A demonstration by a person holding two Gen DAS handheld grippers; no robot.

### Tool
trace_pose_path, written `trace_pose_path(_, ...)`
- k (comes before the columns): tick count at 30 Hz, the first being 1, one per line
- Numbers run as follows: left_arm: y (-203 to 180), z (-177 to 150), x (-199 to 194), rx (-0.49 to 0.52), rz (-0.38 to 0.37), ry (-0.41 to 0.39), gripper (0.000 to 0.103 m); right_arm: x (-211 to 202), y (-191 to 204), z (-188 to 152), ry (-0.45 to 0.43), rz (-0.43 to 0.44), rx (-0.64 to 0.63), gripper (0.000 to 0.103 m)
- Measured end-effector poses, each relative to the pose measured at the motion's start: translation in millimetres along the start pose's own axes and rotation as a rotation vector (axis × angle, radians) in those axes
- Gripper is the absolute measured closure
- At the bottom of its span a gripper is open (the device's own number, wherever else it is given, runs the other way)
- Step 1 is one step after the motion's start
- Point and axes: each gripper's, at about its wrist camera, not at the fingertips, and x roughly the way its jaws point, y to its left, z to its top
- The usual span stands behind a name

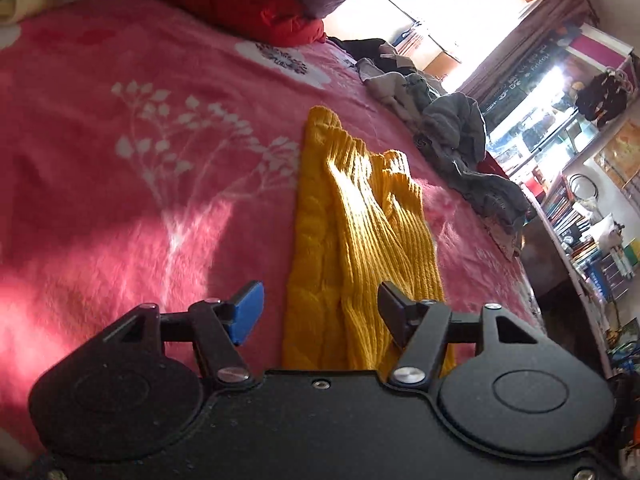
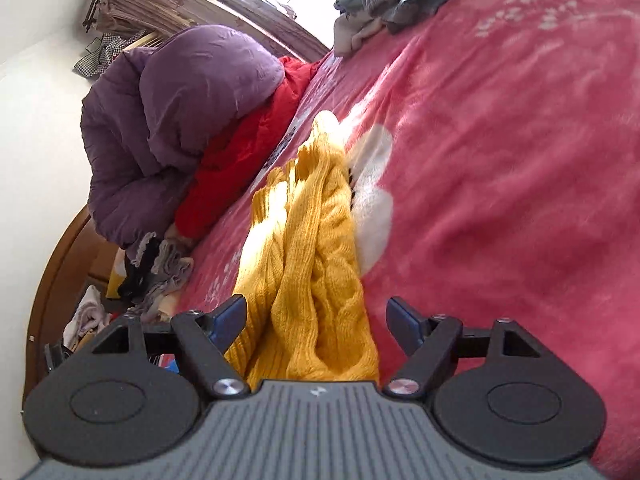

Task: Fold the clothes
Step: 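Press the folded sweater flat with both open grippers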

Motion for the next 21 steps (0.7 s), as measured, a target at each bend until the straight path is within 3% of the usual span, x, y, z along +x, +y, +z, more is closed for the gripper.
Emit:
trace_pose_path(2,1,-7,-5,-0.018,-0.012,0.010,0.038,6,4,-8,0.030,0.007,-0.011,0.026)
trace_pose_path(5,-5,-18,-7,0.032,0.022,0.026,0.038,13,11,-17,0.061,-0.031,-0.051,0.026)
trace_pose_path(10,-2,-30,0,0.063,0.062,0.069,0.037,17,3,-21,0.094,-0.037,-0.015,0.027)
trace_pose_path(15,17,-31,2,-0.032,0.014,0.099,0.036,16,-9,-22,0.084,-0.012,0.043,0.030)
trace_pose_path(21,20,-32,4,-0.053,0.001,0.116,0.034,15,-20,-19,0.076,0.028,0.119,0.033)
